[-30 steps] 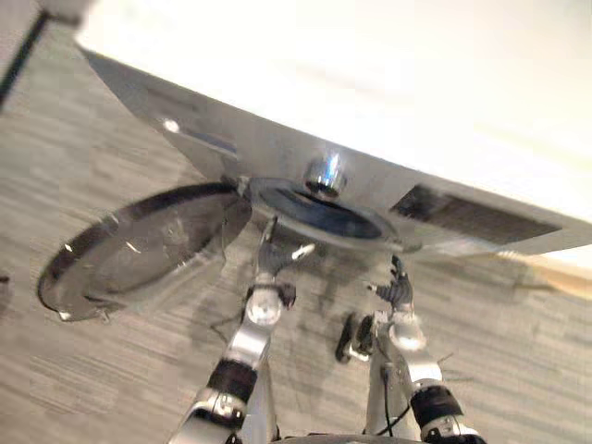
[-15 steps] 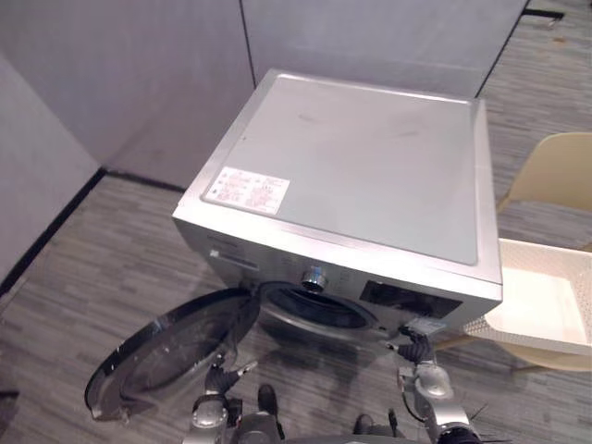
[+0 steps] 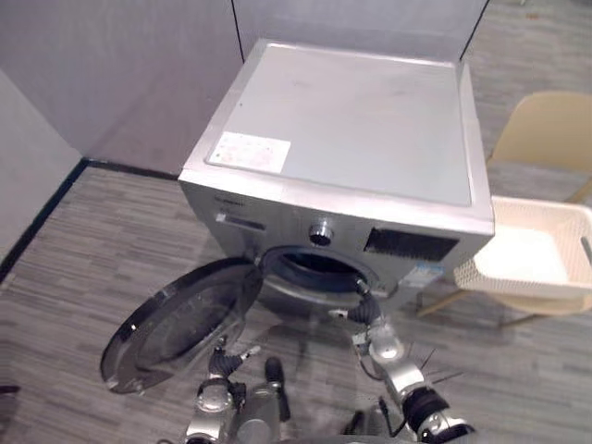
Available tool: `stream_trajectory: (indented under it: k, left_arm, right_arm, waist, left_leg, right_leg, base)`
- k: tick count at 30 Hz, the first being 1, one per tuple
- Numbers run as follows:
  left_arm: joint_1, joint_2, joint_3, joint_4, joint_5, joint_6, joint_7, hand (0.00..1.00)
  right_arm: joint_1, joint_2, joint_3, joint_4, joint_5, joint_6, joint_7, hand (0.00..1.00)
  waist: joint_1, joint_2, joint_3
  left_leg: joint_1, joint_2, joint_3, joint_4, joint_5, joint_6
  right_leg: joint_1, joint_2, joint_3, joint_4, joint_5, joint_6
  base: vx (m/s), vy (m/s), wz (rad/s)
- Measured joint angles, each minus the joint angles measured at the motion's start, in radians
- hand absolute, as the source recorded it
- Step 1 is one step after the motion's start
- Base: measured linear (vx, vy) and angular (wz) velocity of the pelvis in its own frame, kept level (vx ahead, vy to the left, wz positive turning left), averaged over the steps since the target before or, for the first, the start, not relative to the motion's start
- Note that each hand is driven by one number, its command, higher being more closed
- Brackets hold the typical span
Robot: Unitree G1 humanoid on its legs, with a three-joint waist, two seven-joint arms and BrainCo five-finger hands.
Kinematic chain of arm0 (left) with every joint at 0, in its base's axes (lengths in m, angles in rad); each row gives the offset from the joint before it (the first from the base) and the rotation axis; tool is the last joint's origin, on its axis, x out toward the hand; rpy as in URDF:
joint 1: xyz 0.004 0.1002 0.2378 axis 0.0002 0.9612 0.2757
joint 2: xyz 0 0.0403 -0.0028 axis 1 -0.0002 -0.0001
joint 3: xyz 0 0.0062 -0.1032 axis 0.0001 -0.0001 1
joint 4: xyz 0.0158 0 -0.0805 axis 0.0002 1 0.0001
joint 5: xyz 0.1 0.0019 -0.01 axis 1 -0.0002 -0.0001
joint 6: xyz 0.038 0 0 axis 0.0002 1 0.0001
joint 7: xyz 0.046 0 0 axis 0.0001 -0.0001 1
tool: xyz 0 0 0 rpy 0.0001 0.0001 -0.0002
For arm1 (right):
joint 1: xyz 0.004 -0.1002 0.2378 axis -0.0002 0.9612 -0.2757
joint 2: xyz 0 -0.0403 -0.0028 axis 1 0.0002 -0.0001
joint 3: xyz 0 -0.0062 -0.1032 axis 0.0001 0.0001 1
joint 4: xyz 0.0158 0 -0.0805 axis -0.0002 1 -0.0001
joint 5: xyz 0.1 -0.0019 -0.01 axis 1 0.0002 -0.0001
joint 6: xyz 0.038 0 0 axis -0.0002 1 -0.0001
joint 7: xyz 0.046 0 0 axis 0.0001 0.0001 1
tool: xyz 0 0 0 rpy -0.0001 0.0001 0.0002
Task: Pick up the laundry basket with both hands and put the clothes into the washing machine.
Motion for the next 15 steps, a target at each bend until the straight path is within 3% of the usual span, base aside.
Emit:
stream_trajectory:
  k: [1, 2, 3, 4, 5, 6, 8, 10, 12, 14, 15]
  left_arm:
    - [-0.013, -0.029, -0.010, -0.008, -0.017, 0.003, 0.007, 0.00]
    - [-0.006, -0.040, -0.016, -0.023, -0.027, 0.001, 0.008, 0.00]
    - [0.000, -0.042, -0.020, -0.029, -0.032, -0.001, 0.009, 0.00]
    - [0.007, -0.038, -0.047, -0.033, -0.034, -0.004, 0.010, 0.00]
    - [-0.002, -0.032, -0.060, -0.034, -0.033, -0.005, 0.008, 0.00]
    - [-0.006, -0.031, -0.079, -0.038, -0.032, -0.004, 0.009, 0.00]
    - [0.011, -0.029, -0.086, -0.040, -0.030, -0.002, 0.009, 0.00]
    - [0.035, -0.031, -0.090, -0.047, -0.028, -0.002, 0.011, 0.00]
    - [0.035, -0.029, -0.091, -0.048, -0.028, -0.003, 0.016, 0.00]
    - [0.013, -0.016, -0.096, -0.047, -0.029, -0.003, 0.027, 0.00]
    - [-0.004, -0.005, -0.109, -0.049, -0.031, -0.003, 0.031, 0.00]
  right_arm:
    - [-0.024, -0.016, 0.007, -0.001, 0.000, 0.000, -0.012, 0.00]
    - [-0.015, -0.022, 0.008, 0.000, 0.000, 0.003, -0.015, 0.00]
    - [-0.004, -0.021, 0.008, 0.000, 0.000, 0.003, -0.016, 0.00]
    - [0.032, -0.012, -0.002, -0.002, -0.001, 0.004, -0.020, 0.00]
    - [0.044, 0.001, -0.015, -0.004, -0.002, 0.006, -0.020, 0.00]
    - [0.059, 0.003, -0.033, -0.009, -0.005, 0.007, -0.020, 0.00]
    - [0.082, -0.001, -0.037, -0.014, -0.021, 0.008, -0.020, 0.00]
    - [0.135, -0.003, -0.044, -0.045, -0.022, 0.012, -0.020, 0.00]
    - [0.161, 0.003, -0.065, -0.077, -0.022, 0.018, -0.020, 0.00]
    - [0.169, 0.007, -0.097, -0.104, -0.022, 0.020, -0.021, 0.00]
    - [0.180, 0.012, -0.123, -0.130, -0.021, 0.020, -0.021, 0.00]
  waist:
    - [-0.001, 0.068, 0.037]
    - [-0.003, 0.087, 0.043]
    - [-0.006, 0.089, 0.044]
    - [-0.007, 0.082, 0.041]
    - [-0.007, 0.060, 0.040]
    - [-0.025, 0.032, 0.041]
    - [-0.039, 0.017, 0.044]
    - [-0.042, 0.034, 0.038]
    - [-0.059, 0.045, 0.033]
    - [-0.062, 0.042, 0.029]
    - [-0.061, 0.028, 0.021]
  left_leg:
    - [-0.012, 0.051, -0.029, 0.006, 0.015, -0.021]
    - [-0.007, 0.066, -0.034, -0.017, 0.030, -0.048]
    - [0.002, 0.073, -0.034, -0.044, 0.045, -0.068]
    - [0.030, 0.056, -0.045, -0.129, 0.022, -0.144]
    - [0.019, 0.035, -0.044, -0.119, 0.011, -0.158]
    - [-0.022, 0.017, -0.062, -0.023, -0.011, -0.128]
    - [-0.045, 0.017, -0.080, 0.223, -0.102, -0.047]
    - [0.034, 0.059, -0.099, 0.310, -0.190, -0.087]
    - [0.122, 0.057, -0.139, 0.224, -0.247, -0.132]
    - [0.167, 0.031, -0.141, 0.104, -0.258, -0.134]
    - [0.182, -0.001, -0.141, 0.043, -0.224, -0.122]
  right_leg:
    - [0.046, 0.072, -0.008, -0.100, 0.083, -0.015]
    - [0.059, 0.102, -0.005, -0.140, 0.118, -0.027]
    - [0.058, 0.112, -0.004, -0.142, 0.126, -0.032]
    - [0.032, 0.101, -0.012, -0.119, 0.134, -0.046]
    - [0.016, 0.080, -0.022, -0.123, 0.124, -0.074]
    - [-0.014, 0.045, -0.041, -0.125, 0.138, -0.102]
    - [-0.047, 0.007, -0.037, -0.142, 0.180, -0.101]
    - [-0.049, 0.009, -0.027, -0.146, 0.196, -0.087]
    - [-0.060, 0.010, -0.030, -0.146, 0.219, -0.052]
    - [-0.057, 0.009, -0.036, -0.180, 0.254, -0.029]
    - [-0.051, -0.008, -0.045, -0.209, 0.276, -0.014]
  base:
    - [-0.41, -0.059, -0.35]
    - [-0.33, -0.022, -0.21]
    - [-0.38, 0.000, -0.01]
    - [-0.30, 0.024, 0.19]
    - [-0.34, 0.036, 0.34]
    - [-0.18, 0.025, 0.27]
    - [-0.16, 0.026, 0.01]
    - [-0.11, 0.089, -0.17]
    - [-0.05, 0.170, 0.01]
    - [-0.04, 0.165, 0.10]
    - [-0.02, 0.123, 0.34]
